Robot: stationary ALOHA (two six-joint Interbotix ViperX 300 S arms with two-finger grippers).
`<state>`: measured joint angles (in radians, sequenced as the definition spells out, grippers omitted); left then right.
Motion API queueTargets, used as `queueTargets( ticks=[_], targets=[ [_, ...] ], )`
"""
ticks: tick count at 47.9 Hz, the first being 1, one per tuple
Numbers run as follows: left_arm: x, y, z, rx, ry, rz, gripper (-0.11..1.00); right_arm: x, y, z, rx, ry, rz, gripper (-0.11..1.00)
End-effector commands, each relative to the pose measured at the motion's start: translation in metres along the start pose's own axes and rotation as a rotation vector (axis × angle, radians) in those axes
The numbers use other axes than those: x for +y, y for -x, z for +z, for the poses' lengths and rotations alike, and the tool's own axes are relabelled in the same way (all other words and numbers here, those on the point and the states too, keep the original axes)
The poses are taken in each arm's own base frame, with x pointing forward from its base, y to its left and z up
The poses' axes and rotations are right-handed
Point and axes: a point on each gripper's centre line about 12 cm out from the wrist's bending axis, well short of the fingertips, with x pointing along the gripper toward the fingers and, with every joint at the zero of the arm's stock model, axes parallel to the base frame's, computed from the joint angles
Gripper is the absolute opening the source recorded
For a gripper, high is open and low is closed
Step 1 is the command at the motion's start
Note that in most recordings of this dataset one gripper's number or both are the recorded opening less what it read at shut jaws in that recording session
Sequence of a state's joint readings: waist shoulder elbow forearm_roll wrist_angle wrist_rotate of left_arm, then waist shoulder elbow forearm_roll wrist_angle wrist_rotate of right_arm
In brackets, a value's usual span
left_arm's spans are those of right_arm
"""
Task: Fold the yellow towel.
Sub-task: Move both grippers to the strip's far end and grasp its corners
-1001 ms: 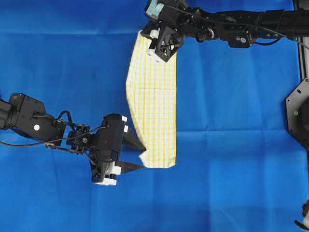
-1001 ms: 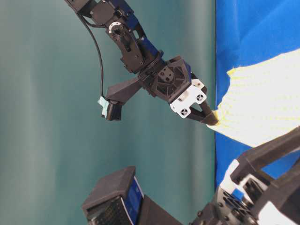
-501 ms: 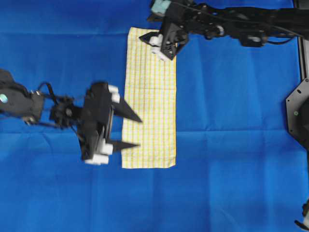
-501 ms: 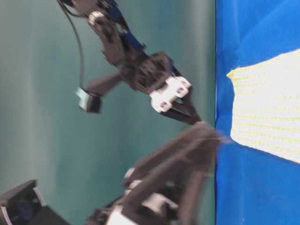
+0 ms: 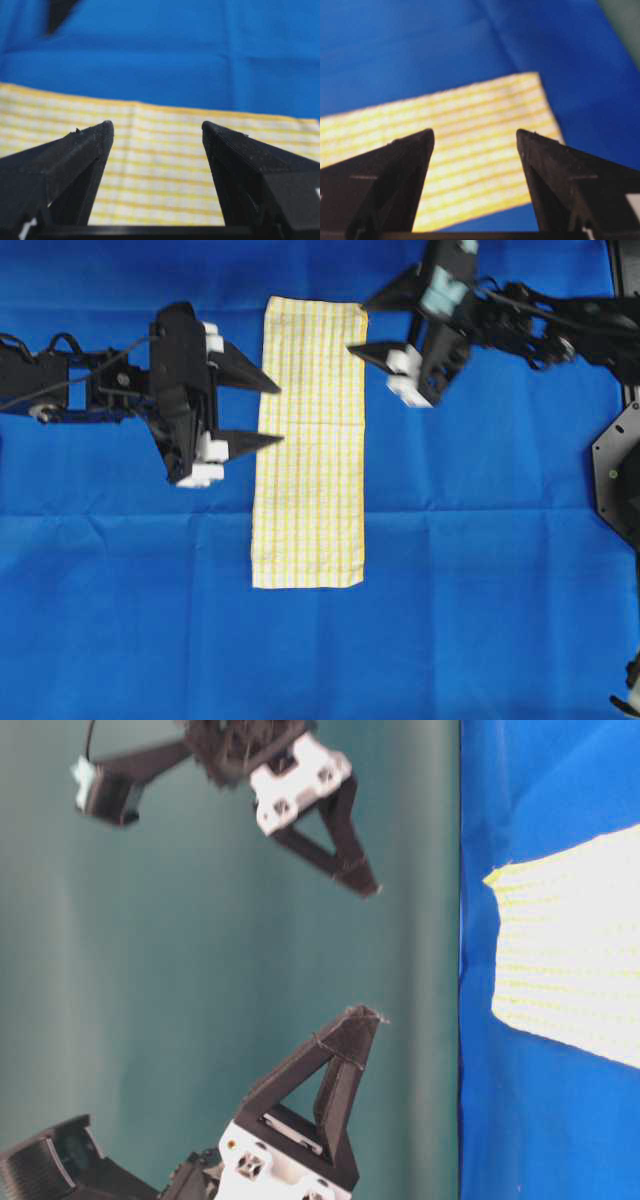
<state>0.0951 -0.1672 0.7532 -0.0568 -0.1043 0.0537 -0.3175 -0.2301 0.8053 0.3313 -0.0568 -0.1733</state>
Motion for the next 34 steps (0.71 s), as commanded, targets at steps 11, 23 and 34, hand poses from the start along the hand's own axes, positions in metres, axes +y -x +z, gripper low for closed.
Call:
queueTargets(
  ticks=[11, 23, 34],
  targets=[
    [0.012, 0.002, 0.009, -0.028, 0.009, 0.03, 0.67, 0.001, 0.014, 0.006, -0.067, -0.018, 0.0, 0.68],
    [0.062, -0.016, 0.0, -0.054, 0.057, 0.149, 0.72, -0.034, -0.016, 0.001, -0.012, -0.08, -0.095, 0.75],
    [0.105, -0.042, -0.03, -0.005, 0.081, 0.241, 0.82, -0.064, -0.053, -0.016, 0.072, -0.139, -0.167, 0.76]
  ],
)
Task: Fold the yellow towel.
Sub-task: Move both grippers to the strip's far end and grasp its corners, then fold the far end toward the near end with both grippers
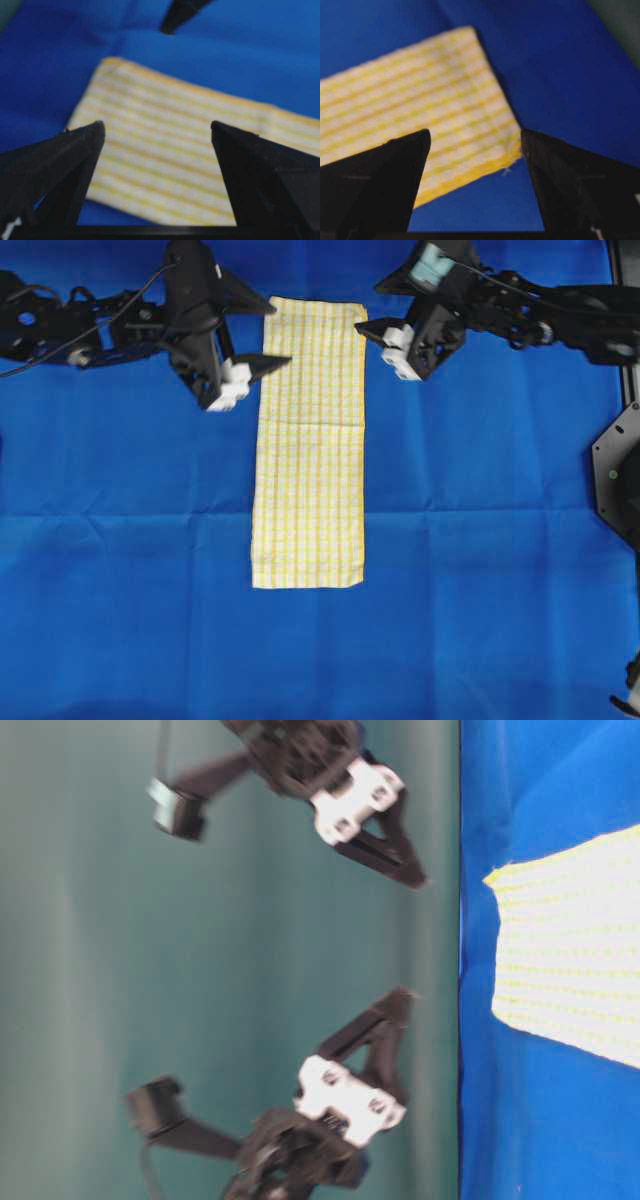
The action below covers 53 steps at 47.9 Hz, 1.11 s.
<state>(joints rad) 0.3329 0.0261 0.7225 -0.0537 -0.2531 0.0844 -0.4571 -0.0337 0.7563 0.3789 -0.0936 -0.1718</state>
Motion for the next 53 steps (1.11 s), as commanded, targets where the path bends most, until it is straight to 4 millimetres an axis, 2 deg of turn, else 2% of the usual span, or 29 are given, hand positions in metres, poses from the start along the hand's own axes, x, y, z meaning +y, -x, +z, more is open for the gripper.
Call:
queueTargets(
  ticks=[1, 12, 21, 27, 30, 35, 46, 50, 53],
  targets=[
    [0.014, -0.011, 0.002, -0.016, 0.011, 0.031, 0.82, -0.006, -0.012, 0.007, -0.009, -0.025, -0.017, 0.76],
    [0.043, -0.037, -0.026, 0.023, 0.045, 0.095, 0.82, -0.022, -0.047, -0.009, 0.051, -0.083, -0.068, 0.76],
    [0.058, -0.051, -0.042, 0.035, 0.062, 0.127, 0.81, -0.028, -0.061, -0.016, 0.076, -0.118, -0.087, 0.75],
    [0.062, -0.061, -0.049, 0.053, 0.068, 0.133, 0.76, -0.028, -0.067, -0.018, 0.083, -0.136, -0.091, 0.72],
    [0.063, -0.065, -0.053, 0.064, 0.067, 0.135, 0.7, -0.03, -0.07, -0.019, 0.089, -0.149, -0.096, 0.68],
    [0.064, -0.069, -0.059, 0.08, 0.063, 0.136, 0.52, -0.03, -0.074, -0.023, 0.101, -0.154, -0.099, 0.57],
    [0.064, -0.073, -0.067, 0.101, 0.05, 0.135, 0.09, -0.031, -0.077, -0.028, 0.116, -0.152, -0.102, 0.2],
    [0.065, -0.073, -0.068, 0.101, 0.051, 0.136, 0.05, -0.03, -0.077, -0.028, 0.113, -0.152, -0.102, 0.09],
    [0.067, -0.073, -0.066, 0.097, 0.053, 0.141, 0.05, -0.031, -0.077, -0.028, 0.114, -0.152, -0.102, 0.07]
  ],
)
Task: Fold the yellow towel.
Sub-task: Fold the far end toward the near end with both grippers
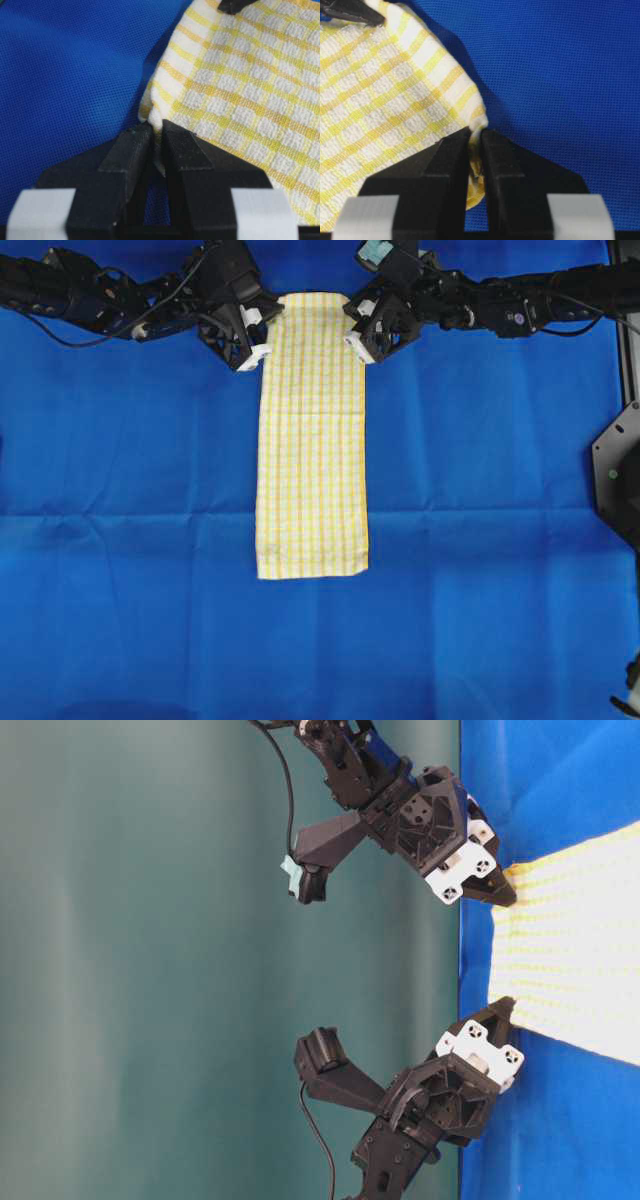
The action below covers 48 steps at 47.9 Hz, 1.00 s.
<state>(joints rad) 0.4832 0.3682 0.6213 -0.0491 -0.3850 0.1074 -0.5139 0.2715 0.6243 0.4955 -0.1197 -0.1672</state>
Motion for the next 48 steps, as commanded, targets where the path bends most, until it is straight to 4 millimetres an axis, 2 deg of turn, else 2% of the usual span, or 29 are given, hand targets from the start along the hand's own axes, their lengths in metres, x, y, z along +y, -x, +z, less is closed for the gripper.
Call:
queueTargets(
  ticks=[1, 10, 21, 26, 40, 48],
  targets=[
    [0.007, 0.0, 0.008, -0.021, 0.008, 0.013, 0.05, 0.001, 0.002, 0.007, -0.019, -0.004, 0.003, 0.07],
    [0.01, 0.001, 0.016, -0.037, -0.009, 0.021, 0.05, 0.002, 0.006, 0.01, -0.034, -0.009, 0.005, 0.07],
    [0.013, 0.017, 0.037, -0.062, -0.037, 0.024, 0.05, 0.004, 0.028, 0.026, -0.1, -0.012, 0.021, 0.07],
    [0.013, 0.019, 0.038, -0.062, -0.035, 0.024, 0.05, 0.005, 0.035, 0.03, -0.116, -0.012, 0.025, 0.07],
    [0.009, 0.024, 0.039, -0.063, -0.033, 0.016, 0.05, 0.006, 0.036, 0.03, -0.114, -0.007, 0.028, 0.07],
    [-0.002, 0.036, 0.044, -0.062, -0.041, -0.009, 0.05, 0.019, 0.046, 0.029, -0.122, 0.01, 0.058, 0.07]
  ],
)
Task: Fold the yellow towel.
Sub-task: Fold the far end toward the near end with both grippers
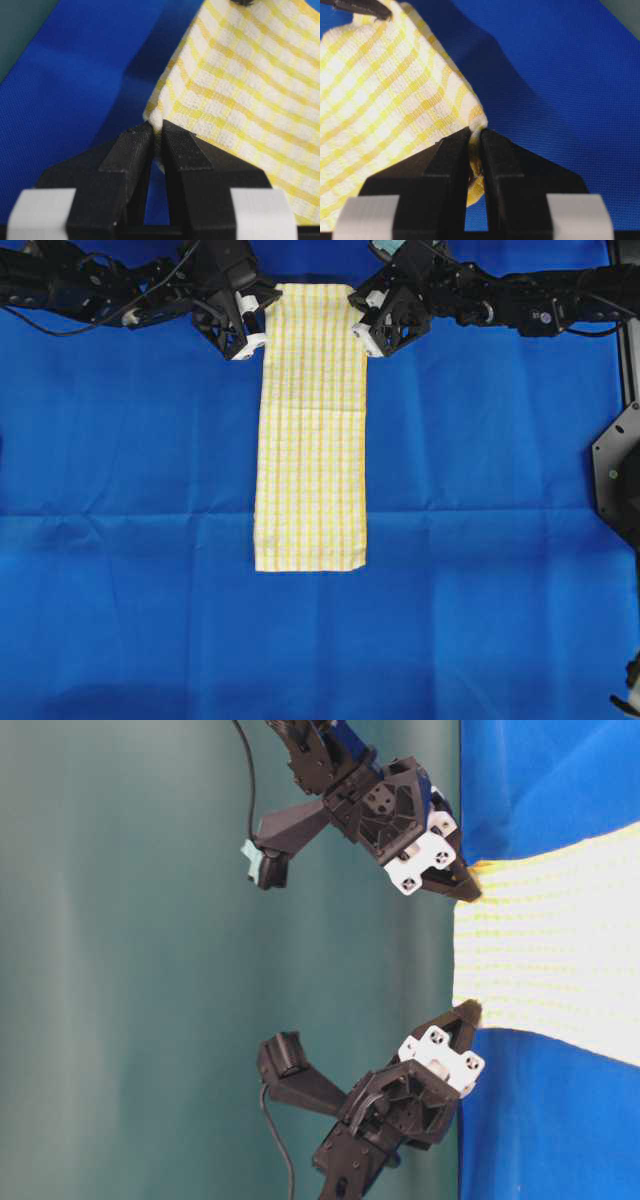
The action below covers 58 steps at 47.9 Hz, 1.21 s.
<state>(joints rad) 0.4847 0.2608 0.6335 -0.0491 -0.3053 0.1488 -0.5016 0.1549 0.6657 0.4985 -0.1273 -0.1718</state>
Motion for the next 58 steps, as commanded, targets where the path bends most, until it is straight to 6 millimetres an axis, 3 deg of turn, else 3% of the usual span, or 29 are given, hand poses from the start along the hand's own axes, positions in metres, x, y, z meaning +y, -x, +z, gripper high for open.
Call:
queueTargets(
  ticks=[1, 15, 26, 40, 49, 58],
  targets=[
    [-0.006, 0.014, 0.019, -0.048, -0.005, -0.012, 0.05, 0.012, 0.014, 0.013, -0.048, 0.007, 0.032, 0.07],
    [-0.052, 0.045, 0.022, -0.068, -0.056, -0.111, 0.05, 0.047, 0.037, -0.011, -0.026, 0.036, 0.111, 0.07],
    [-0.098, 0.067, 0.007, -0.048, -0.069, -0.219, 0.05, 0.081, 0.054, -0.044, 0.023, 0.051, 0.188, 0.07],
    [-0.17, 0.092, -0.01, -0.024, -0.091, -0.392, 0.05, 0.122, 0.078, -0.083, 0.061, 0.08, 0.283, 0.07],
    [-0.204, 0.108, -0.021, 0.002, -0.094, -0.478, 0.05, 0.145, 0.089, -0.099, 0.078, 0.097, 0.335, 0.07],
    [-0.226, 0.12, -0.028, 0.019, -0.107, -0.533, 0.05, 0.161, 0.099, -0.112, 0.089, 0.1, 0.372, 0.07]
  ],
)
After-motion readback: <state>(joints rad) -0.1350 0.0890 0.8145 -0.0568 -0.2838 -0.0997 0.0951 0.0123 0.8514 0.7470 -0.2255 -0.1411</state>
